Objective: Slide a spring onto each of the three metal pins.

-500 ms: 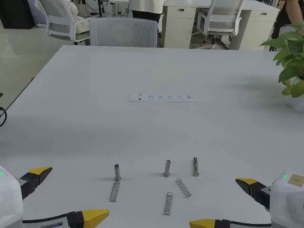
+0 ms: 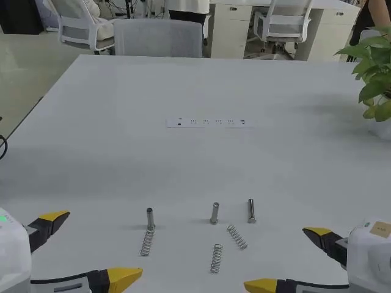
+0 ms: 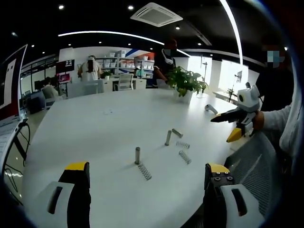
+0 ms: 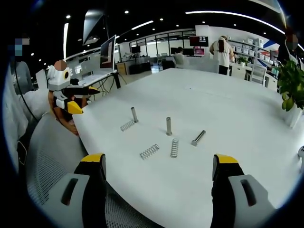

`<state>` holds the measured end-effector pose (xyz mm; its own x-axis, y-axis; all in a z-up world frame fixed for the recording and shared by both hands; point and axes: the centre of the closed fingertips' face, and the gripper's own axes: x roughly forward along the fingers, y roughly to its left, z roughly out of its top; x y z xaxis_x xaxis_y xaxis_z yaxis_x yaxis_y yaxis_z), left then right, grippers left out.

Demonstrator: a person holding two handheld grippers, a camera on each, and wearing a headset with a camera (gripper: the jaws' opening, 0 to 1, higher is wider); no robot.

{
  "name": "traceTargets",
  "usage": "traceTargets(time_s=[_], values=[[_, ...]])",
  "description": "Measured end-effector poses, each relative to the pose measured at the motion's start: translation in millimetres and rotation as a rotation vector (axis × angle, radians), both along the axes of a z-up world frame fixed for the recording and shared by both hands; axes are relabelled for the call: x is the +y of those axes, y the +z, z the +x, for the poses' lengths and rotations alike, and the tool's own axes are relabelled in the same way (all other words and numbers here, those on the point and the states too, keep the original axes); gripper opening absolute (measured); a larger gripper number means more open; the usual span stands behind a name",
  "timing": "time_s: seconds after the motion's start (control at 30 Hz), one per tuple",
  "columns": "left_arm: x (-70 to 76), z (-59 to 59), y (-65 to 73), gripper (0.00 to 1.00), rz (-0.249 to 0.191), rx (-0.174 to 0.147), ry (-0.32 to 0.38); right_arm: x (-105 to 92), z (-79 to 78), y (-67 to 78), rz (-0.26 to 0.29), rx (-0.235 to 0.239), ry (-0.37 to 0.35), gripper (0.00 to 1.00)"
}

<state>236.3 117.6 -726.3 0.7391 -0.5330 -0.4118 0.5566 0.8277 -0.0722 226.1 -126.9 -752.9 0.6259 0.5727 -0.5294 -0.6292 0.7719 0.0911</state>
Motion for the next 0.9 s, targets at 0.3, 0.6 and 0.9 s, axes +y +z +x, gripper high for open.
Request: traceTargets(time_s=[0.3,0.6,0.9], values=[[-0.7,-0.8,0.1,0.99,-0.001,-0.001,-0.004,1.3,-0.8,-2.0,0.001,0.006,0.004,0.93],[-1.0,-0.6,-1.6,0.99,0.005,0.0,-0.006,1.3,0.2,-1.7,-0.001,0.008,0.004,0.92],[-2.0,0.0,-2.7,0.99,0.005,0.001,-0.01,0.7,1.3,-2.3,-0.001,0.011,0.003,0.92]])
